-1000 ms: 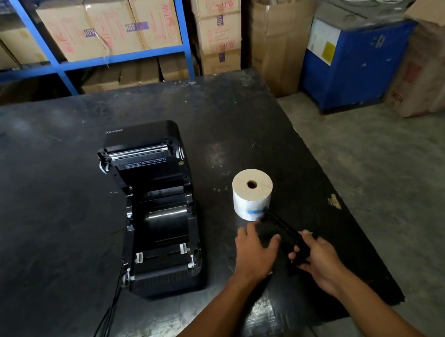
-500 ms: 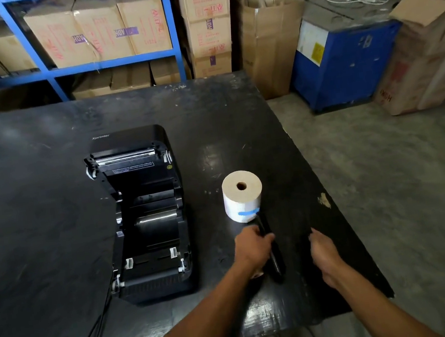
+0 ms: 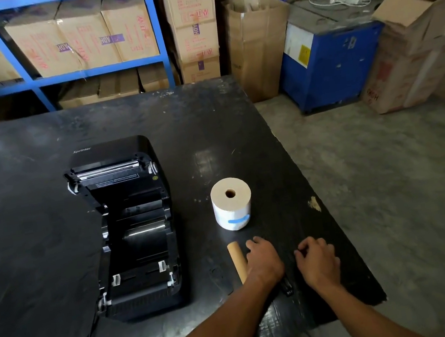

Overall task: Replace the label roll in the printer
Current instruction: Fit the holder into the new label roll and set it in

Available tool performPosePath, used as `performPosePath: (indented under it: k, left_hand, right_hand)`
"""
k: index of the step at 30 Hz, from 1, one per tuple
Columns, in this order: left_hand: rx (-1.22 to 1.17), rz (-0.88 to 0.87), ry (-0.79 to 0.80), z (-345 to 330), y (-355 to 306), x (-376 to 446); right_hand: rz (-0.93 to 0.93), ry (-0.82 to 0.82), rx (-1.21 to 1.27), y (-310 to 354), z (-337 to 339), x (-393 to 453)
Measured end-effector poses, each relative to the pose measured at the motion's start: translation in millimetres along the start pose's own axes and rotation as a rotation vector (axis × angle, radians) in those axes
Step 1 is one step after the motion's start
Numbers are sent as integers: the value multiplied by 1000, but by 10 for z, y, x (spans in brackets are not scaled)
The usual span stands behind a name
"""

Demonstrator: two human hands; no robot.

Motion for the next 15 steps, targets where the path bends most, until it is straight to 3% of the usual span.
performPosePath:
  k: [4, 9, 11, 13, 15]
  left_hand:
    - [5, -167, -143, 244, -81, -17]
    - [161, -433, -618, 1029, -267, 94]
    - [238, -393, -541, 1194, -268, 322]
    - [272, -304, -326, 1228, -200, 590]
    - [274, -221, -117, 1206, -109, 785]
  right_hand:
    - [-31, 51, -14, -69, -39, 50]
    - [27, 134, 244, 283, -69, 219]
    - [-114, 261, 555, 532, -117, 284]
    - [-306, 430, 888, 768, -221, 304]
    - [-382, 555, 1056, 968, -308, 351]
Point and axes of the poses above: each hand's wrist, its own x-axis towards the middle knuckle, its own z-axis out of the back of the hand, y = z × x, the point moved 7 cm from there along x, towards the middle knuckle, and after that the axes turned 6 degrees about -y, right-handed, at the moved point
